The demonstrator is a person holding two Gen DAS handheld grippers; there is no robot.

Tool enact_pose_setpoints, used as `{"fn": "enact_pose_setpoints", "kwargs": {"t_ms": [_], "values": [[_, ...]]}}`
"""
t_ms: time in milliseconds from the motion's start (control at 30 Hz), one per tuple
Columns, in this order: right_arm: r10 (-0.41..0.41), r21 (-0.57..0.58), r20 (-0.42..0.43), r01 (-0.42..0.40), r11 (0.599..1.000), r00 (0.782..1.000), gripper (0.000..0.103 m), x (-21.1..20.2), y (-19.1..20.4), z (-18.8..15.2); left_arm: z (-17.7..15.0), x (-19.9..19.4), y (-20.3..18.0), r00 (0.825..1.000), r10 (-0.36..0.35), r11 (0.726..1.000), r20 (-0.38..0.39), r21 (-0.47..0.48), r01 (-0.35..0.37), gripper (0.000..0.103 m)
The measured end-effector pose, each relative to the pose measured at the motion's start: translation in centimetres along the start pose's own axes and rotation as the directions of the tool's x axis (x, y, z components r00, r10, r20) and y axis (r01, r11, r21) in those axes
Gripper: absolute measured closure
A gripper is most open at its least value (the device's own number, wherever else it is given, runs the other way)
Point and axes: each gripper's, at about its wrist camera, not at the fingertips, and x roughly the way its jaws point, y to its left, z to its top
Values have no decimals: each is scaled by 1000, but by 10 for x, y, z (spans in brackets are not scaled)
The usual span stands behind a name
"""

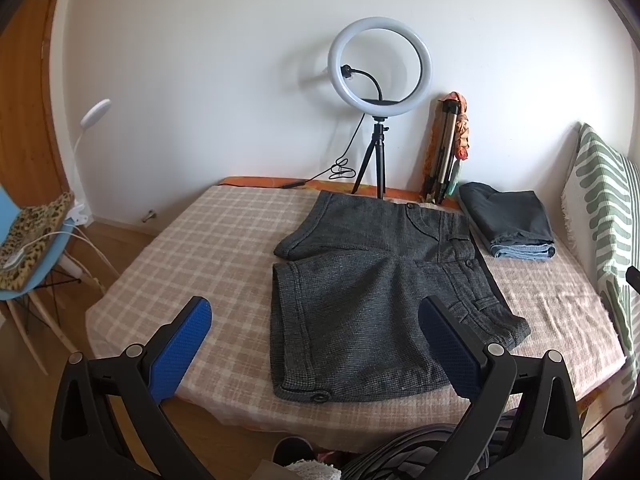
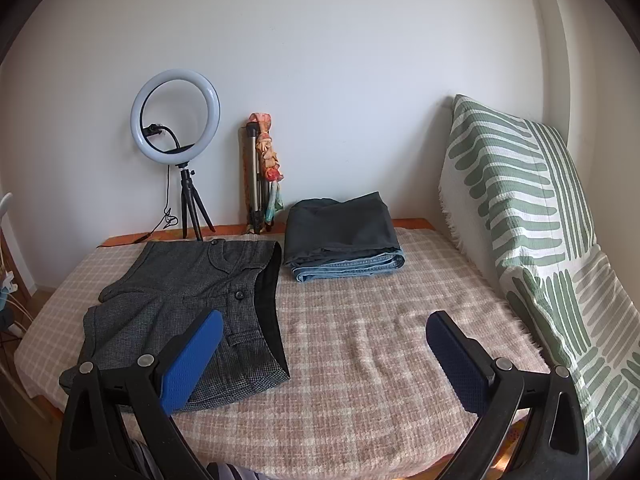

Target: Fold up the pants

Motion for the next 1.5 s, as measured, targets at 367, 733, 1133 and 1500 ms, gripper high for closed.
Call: {"fn": "enact_pose_setpoints", "kwargs": {"t_ms": [367,733,1133,1500], "values": [[-1,-3,3,1,1000,1000,0,0,1,1,1,0,-2,1000,-1,1000,3,7,1,0],[0,0,2,0,1000,1000,0,0,0,0,1,-2,-5,1000,-8,1000,4,15,7,0],[0,-1,0,0,1000,1000,0,0,0,-2,1,-2,-6,1000,-7,1000,5,16,7,0],[0,3,-1,0,1000,1000,0,2,-1,-4,-1,-2,-7,1000,-7,1000,3,18,7,0]]}}
